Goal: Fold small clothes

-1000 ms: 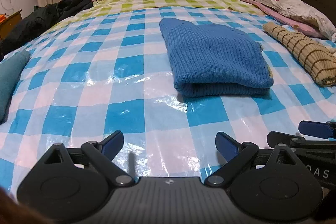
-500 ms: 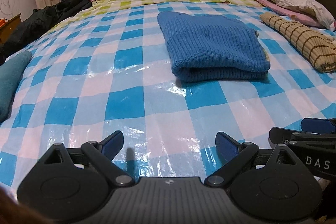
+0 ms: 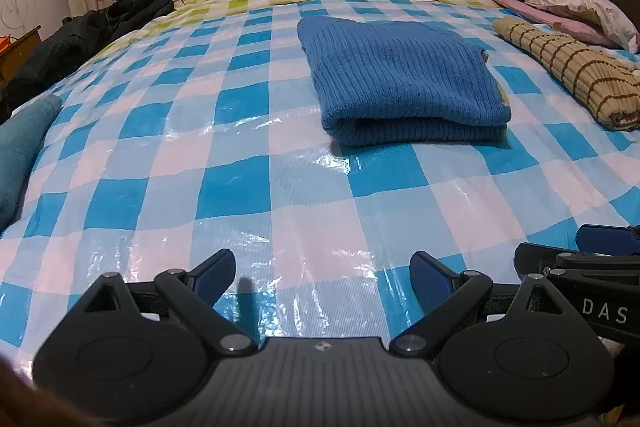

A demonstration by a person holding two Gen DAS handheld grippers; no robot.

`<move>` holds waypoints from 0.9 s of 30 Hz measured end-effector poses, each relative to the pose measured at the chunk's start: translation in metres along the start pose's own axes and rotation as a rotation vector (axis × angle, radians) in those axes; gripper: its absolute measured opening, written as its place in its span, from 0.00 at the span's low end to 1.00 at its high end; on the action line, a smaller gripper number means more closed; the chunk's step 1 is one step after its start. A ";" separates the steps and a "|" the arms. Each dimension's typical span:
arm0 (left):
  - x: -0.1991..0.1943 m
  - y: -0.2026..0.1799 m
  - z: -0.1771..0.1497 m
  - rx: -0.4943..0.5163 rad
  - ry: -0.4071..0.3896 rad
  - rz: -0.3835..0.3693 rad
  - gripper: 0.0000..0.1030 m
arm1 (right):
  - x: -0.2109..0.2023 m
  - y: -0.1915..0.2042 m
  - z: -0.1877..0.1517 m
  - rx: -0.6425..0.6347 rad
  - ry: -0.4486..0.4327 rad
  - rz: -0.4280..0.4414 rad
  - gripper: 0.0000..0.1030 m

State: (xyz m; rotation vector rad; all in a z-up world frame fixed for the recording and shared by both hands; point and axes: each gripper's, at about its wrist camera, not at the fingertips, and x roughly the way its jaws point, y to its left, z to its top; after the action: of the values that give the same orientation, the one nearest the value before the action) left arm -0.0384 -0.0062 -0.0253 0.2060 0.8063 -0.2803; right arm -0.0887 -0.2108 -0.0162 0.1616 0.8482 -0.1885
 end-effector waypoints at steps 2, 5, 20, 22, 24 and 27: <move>0.000 0.000 0.000 0.001 -0.001 0.000 0.96 | 0.000 0.000 -0.001 -0.001 0.001 -0.002 0.58; 0.001 0.000 0.000 -0.001 0.003 0.000 0.96 | 0.000 0.000 -0.001 0.000 0.002 -0.004 0.58; 0.001 0.000 -0.001 -0.004 0.010 0.004 0.96 | 0.000 0.000 -0.002 0.000 0.006 -0.007 0.58; 0.001 0.000 -0.002 -0.004 0.010 0.005 0.96 | 0.000 0.000 -0.002 -0.001 0.005 -0.008 0.58; 0.001 0.000 -0.002 -0.005 0.011 0.005 0.95 | 0.000 0.000 -0.002 0.000 0.006 -0.008 0.58; 0.001 0.000 -0.002 -0.005 0.011 0.005 0.95 | 0.000 0.000 -0.002 0.000 0.005 -0.007 0.58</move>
State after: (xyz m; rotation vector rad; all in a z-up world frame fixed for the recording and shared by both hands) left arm -0.0394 -0.0057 -0.0272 0.2044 0.8174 -0.2728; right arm -0.0901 -0.2106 -0.0174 0.1586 0.8541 -0.1949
